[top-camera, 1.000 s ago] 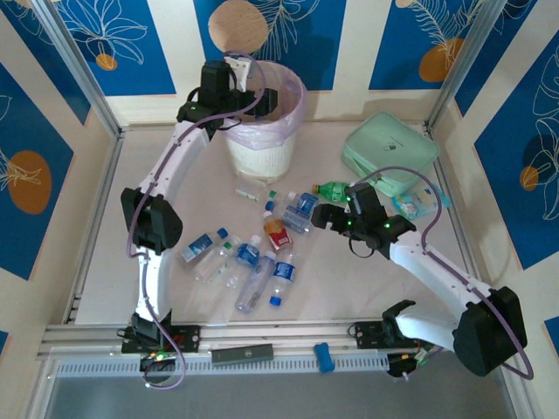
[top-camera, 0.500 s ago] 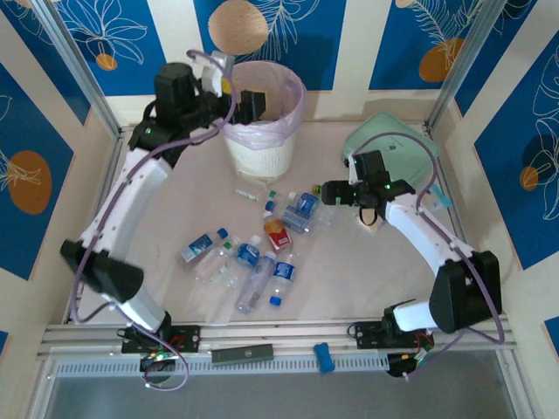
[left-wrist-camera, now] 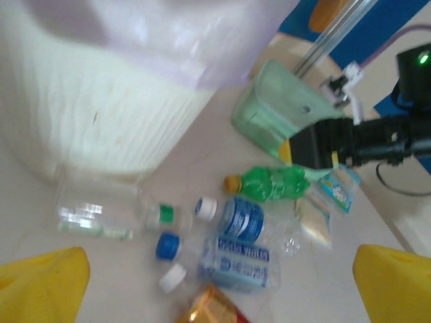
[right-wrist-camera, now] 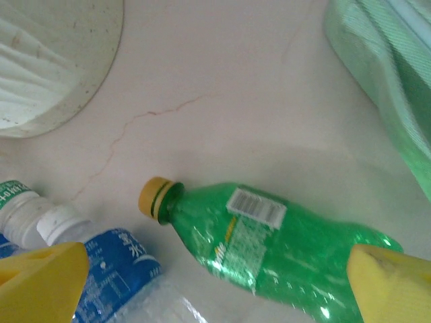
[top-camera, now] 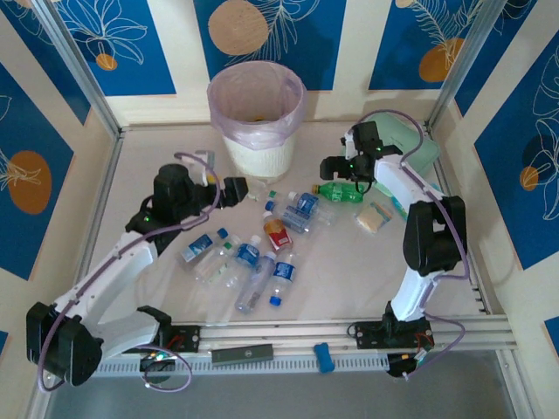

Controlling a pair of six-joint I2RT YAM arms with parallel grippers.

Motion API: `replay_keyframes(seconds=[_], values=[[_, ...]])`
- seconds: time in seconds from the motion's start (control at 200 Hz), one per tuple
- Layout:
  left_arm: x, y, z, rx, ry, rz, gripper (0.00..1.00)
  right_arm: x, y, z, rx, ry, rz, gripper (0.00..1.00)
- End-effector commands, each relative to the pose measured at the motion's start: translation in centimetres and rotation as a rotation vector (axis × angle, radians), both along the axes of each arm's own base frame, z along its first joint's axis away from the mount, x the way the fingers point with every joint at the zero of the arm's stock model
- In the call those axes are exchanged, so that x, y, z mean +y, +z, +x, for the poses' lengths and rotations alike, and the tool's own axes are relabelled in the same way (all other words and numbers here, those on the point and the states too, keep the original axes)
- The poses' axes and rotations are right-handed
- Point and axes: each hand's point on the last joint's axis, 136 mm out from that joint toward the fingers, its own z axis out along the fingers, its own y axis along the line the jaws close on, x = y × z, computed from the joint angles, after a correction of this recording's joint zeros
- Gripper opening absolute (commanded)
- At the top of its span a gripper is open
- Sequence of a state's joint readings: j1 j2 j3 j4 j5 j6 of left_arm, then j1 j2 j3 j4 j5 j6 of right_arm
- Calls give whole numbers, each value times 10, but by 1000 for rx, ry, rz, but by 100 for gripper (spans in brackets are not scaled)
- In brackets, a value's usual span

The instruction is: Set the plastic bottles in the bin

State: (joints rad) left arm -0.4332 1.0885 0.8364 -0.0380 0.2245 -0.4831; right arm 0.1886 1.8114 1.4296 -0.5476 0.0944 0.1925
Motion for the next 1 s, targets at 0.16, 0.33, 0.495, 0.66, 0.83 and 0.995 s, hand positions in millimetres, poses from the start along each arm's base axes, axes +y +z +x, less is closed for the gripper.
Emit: replay_keyframes(seconds=[0.16,0.33,0.495,0.66,0.83,0.995], values=[[16,-78,-24,207,141,-29,100,15,-25,14,83,60,43,99],[31,-104,-35,266,196,25,100,15,-41,17,116,75,29,99],[39,-109,-36,259,234,36,100,17,-51,9,164,96,30,99],[36,-109,-31,248,234,15,100,11,-51,-1,178,76,11,99],[31,-110,-27,249,224,10,100,9,-48,-19,186,55,26,99],[28,-109,-22,247,221,-1,100,8,-52,-33,202,41,39,99]])
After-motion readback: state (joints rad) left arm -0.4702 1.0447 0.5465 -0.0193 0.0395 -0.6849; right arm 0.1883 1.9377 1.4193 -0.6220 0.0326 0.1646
